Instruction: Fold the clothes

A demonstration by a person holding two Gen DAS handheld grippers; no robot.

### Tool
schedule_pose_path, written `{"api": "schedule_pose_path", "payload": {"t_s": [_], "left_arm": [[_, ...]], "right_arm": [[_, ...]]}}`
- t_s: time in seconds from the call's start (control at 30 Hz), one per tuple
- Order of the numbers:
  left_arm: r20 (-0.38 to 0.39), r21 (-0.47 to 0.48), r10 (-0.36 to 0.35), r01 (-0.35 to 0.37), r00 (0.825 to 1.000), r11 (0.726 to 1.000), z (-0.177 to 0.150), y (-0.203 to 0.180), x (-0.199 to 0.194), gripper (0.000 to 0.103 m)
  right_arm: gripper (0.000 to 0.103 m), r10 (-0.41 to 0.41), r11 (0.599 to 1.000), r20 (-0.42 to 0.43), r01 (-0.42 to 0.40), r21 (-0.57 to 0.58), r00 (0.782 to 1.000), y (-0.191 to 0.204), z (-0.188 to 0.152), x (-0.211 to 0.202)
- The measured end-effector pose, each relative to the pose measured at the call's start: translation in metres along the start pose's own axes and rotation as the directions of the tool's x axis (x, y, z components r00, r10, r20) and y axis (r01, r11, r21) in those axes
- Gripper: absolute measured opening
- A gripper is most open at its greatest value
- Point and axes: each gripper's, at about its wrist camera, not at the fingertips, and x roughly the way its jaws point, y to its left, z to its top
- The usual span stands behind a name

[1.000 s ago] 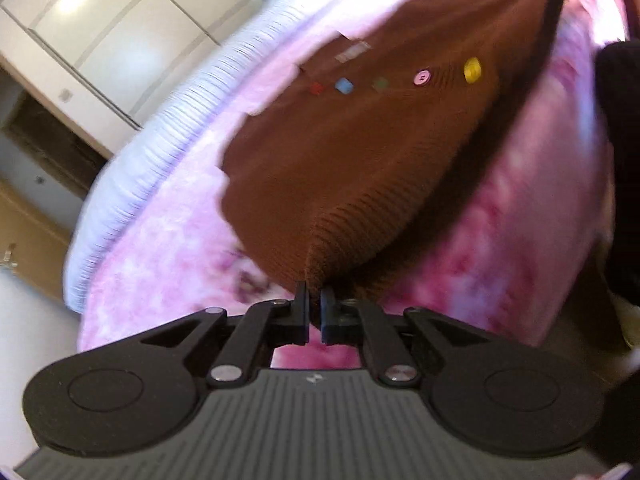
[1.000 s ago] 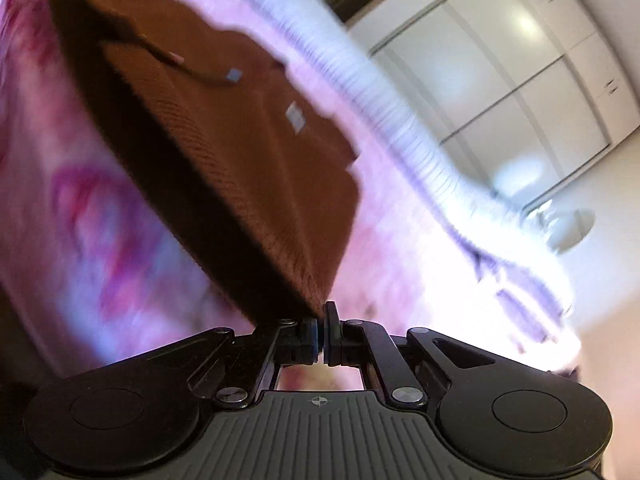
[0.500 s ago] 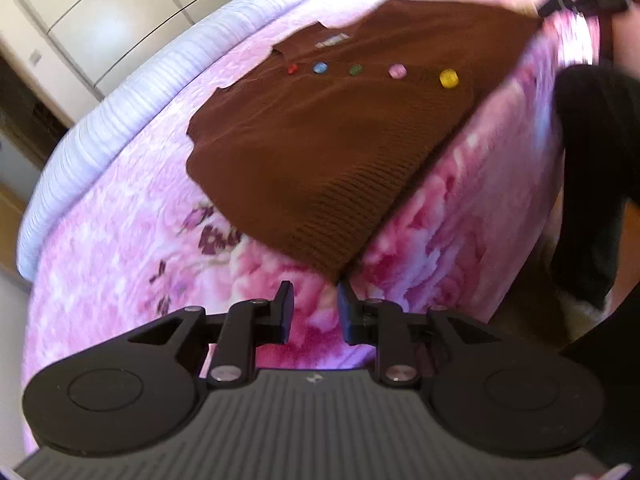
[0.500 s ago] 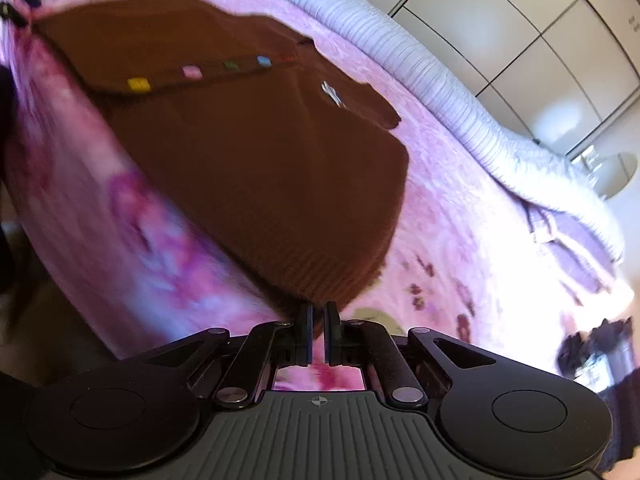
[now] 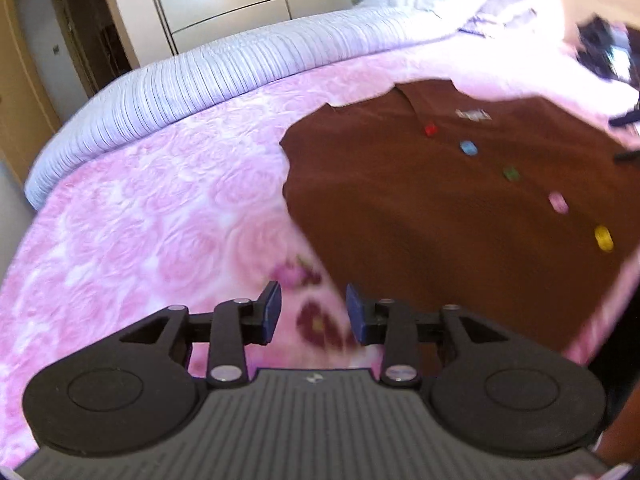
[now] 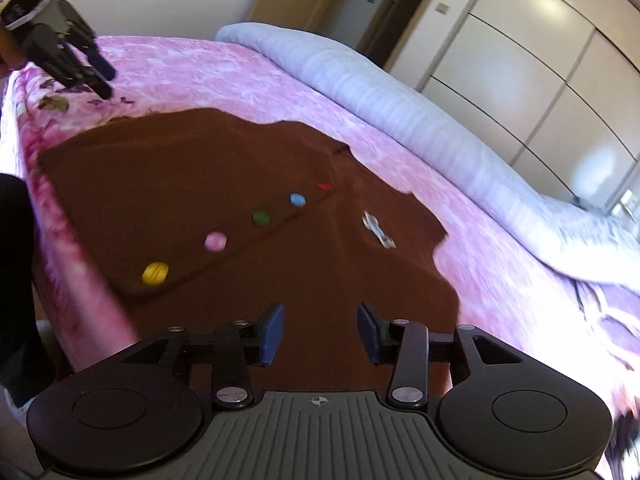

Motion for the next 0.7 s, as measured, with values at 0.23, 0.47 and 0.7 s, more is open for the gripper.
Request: {"api": "schedule_pose_path", "payload": {"t_s": [0.23, 0.47, 0.7], "left_arm": [[-0.073, -0.019, -0.037, 0.036, 0.997, 0.999, 0.015, 0.016, 0.067, 0.032], [-0.075, 0.027, -0.049, 0.051, 0.996, 0.998, 0.015, 0.015, 0.078, 0.033], [0.009, 0.084, -0.07, 0.069, 0.998, 0.994, 0.048, 0.01, 0.056, 0.033]], "right_arm": [[0.042, 0.077, 0.997, -0.045, -0.076, 0.024, 0.996, -0.015, 0.045, 0.092], [0.042, -0.011, 0.992, -0.168, 0.031, 0.12, 0.986, -0.077, 0.025, 0.146], [0.042, 0.003, 0.946, -0.162, 0.05, 0.319, 0.987, -0.124, 0.009, 0.115]]}}
